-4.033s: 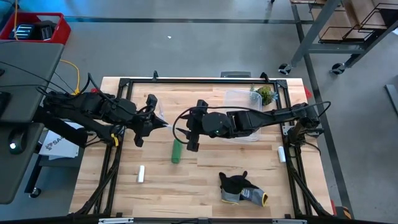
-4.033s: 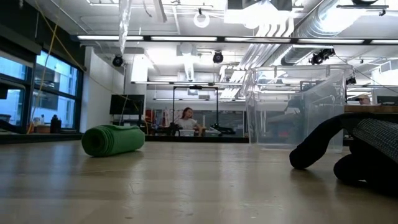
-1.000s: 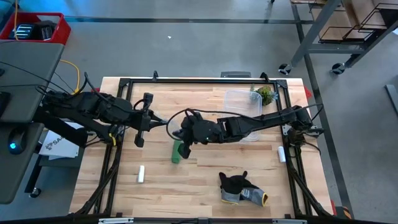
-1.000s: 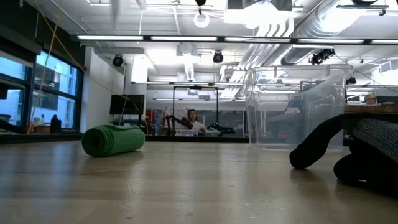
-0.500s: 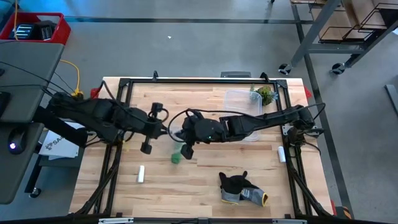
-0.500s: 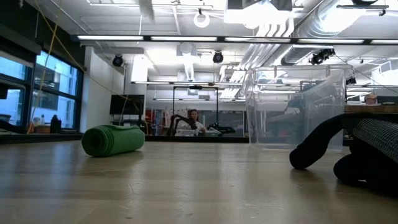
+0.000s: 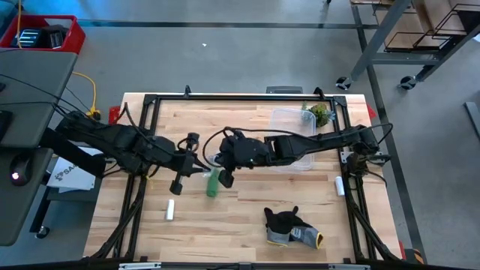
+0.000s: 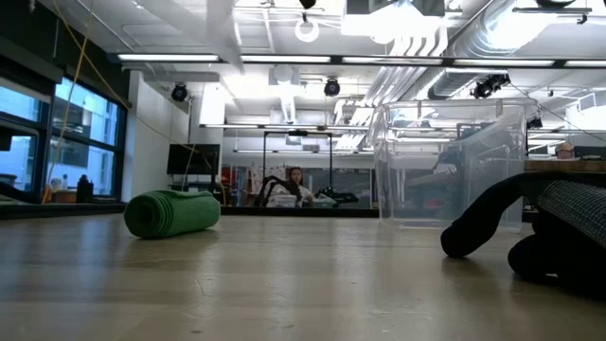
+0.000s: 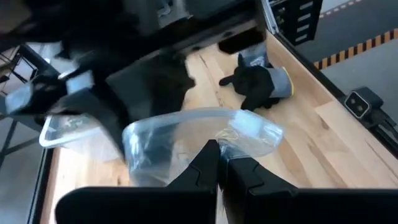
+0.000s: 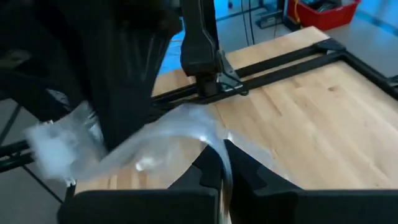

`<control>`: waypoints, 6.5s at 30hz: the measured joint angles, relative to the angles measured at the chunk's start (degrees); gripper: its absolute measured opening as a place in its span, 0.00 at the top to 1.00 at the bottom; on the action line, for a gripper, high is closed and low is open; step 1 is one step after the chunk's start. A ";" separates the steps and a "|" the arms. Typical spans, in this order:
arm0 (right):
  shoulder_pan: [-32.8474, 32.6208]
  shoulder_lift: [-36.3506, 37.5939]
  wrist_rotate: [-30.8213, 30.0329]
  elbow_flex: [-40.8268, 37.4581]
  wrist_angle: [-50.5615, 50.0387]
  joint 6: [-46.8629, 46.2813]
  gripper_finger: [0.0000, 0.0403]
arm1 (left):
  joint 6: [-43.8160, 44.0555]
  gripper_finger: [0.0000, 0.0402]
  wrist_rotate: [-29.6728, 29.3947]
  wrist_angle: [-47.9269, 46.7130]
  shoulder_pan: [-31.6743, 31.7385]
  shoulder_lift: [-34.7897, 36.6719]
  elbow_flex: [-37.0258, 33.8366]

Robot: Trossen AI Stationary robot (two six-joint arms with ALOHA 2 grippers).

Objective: Roll bandage
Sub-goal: Open the transparent zip bag

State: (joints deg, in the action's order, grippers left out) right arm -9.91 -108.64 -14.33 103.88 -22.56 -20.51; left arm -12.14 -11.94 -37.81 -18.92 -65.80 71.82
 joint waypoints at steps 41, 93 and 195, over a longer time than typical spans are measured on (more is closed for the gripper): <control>-3.59 6.76 -6.54 0.04 -3.83 11.75 0.48 | 11.52 1.00 -1.86 -5.50 0.04 2.52 3.30; -3.39 3.70 15.71 -1.66 9.64 -0.70 0.66 | 7.08 1.00 19.03 -13.19 -2.64 -0.23 13.78; -3.38 3.28 13.27 -1.55 -12.03 6.76 0.67 | 25.60 1.00 -8.36 -2.90 -10.73 15.37 -19.51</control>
State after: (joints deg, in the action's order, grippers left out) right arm -13.28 -105.36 -1.06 102.32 -34.59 -13.76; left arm 13.46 -20.30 -40.71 -29.65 -50.43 52.31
